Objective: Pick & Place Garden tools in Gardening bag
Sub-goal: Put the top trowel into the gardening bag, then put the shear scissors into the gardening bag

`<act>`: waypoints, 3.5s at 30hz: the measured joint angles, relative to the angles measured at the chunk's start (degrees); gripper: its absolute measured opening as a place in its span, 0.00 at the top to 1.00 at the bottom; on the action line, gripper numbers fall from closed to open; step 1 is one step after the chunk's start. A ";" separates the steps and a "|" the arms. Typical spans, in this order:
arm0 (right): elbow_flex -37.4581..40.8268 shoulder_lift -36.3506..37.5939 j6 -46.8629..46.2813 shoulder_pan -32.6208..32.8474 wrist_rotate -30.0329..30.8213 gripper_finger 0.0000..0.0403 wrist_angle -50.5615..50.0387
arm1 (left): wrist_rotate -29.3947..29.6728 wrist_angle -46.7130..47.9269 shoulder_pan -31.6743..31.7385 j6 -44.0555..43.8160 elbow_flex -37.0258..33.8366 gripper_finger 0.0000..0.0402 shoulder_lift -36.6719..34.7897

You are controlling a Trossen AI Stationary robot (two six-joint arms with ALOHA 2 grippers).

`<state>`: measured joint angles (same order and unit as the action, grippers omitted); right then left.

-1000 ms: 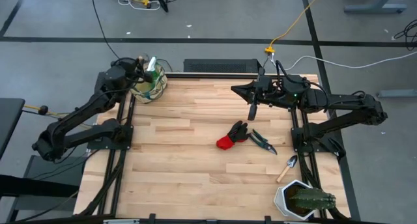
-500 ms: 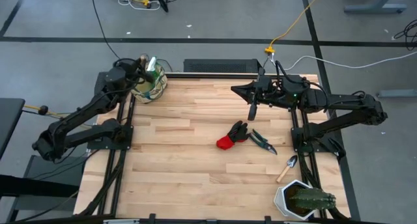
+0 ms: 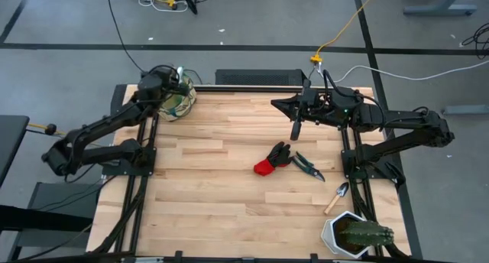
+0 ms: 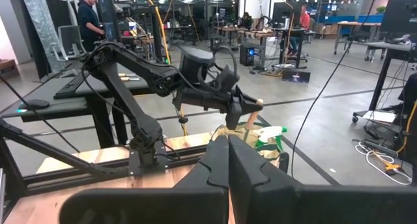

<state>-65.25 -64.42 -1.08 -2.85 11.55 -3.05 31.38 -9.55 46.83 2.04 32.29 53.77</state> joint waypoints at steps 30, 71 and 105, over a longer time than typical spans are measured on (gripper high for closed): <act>0.00 0.00 0.08 0.00 0.00 1.00 0.00 | 0.35 3.96 -0.24 -1.38 0.00 0.82 3.62; 0.00 0.00 0.13 -0.17 0.00 1.00 0.00 | -4.22 14.25 -8.17 1.13 12.50 0.56 3.49; 0.00 -0.02 1.57 -0.17 0.00 1.00 -0.02 | -14.63 15.34 -34.14 -12.10 15.45 0.56 2.70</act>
<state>-65.25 -64.44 0.49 -3.03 11.55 -3.07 16.75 5.79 12.69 -10.06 47.75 56.47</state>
